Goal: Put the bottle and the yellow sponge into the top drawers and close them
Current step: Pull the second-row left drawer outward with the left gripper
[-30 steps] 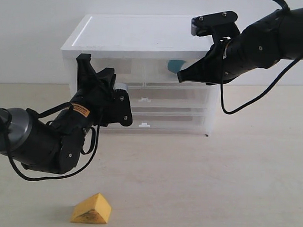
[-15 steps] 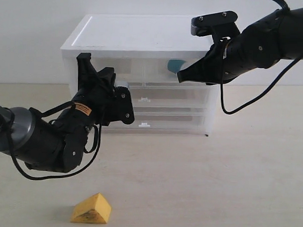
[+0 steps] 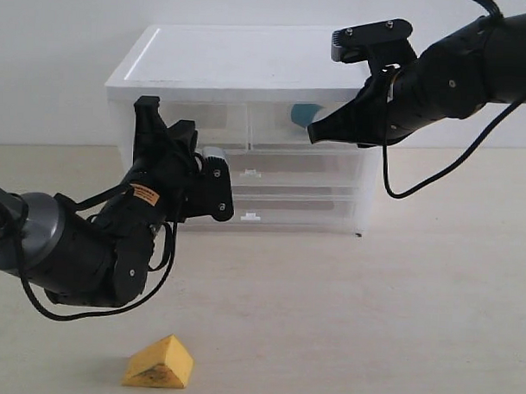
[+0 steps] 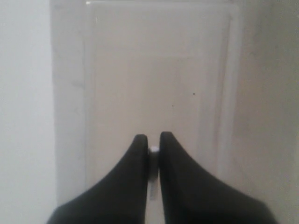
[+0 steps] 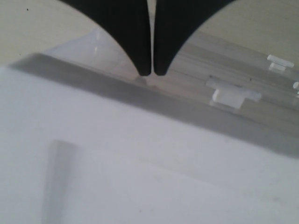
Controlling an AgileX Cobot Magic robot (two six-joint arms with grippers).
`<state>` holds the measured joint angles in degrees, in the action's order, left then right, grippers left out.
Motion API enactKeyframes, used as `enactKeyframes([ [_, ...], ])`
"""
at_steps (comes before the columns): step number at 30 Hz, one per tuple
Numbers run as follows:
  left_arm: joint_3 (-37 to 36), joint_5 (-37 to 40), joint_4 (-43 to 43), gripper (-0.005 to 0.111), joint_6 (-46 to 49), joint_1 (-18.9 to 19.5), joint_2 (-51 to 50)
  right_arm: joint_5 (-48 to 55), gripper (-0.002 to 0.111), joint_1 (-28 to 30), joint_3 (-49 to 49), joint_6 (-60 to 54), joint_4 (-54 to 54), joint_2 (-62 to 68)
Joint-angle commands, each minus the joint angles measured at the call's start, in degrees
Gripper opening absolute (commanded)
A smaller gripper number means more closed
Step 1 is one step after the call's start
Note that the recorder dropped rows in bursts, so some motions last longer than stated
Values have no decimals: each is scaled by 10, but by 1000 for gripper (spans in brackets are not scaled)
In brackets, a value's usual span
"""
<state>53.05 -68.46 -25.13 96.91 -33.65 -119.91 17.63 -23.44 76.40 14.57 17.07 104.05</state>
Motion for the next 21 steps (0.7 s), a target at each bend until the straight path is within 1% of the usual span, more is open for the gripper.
enactKeyframes([
  [1,-5,-15,-55,4,10,-23,3,-39,0,2,3,-1,7,13],
  [3,-5,-15,-75,4,30,-35,3,-43,0,2,3,-1,7,18],
  [10,-16,-15,-100,4,31,-61,3,-52,0,2,3,-1,7,19],
  [16,-31,-15,-117,4,29,-74,15,-53,0,2,3,-1,7,19],
  [21,-50,-15,-122,4,29,-77,34,-53,0,2,3,-1,7,19],
])
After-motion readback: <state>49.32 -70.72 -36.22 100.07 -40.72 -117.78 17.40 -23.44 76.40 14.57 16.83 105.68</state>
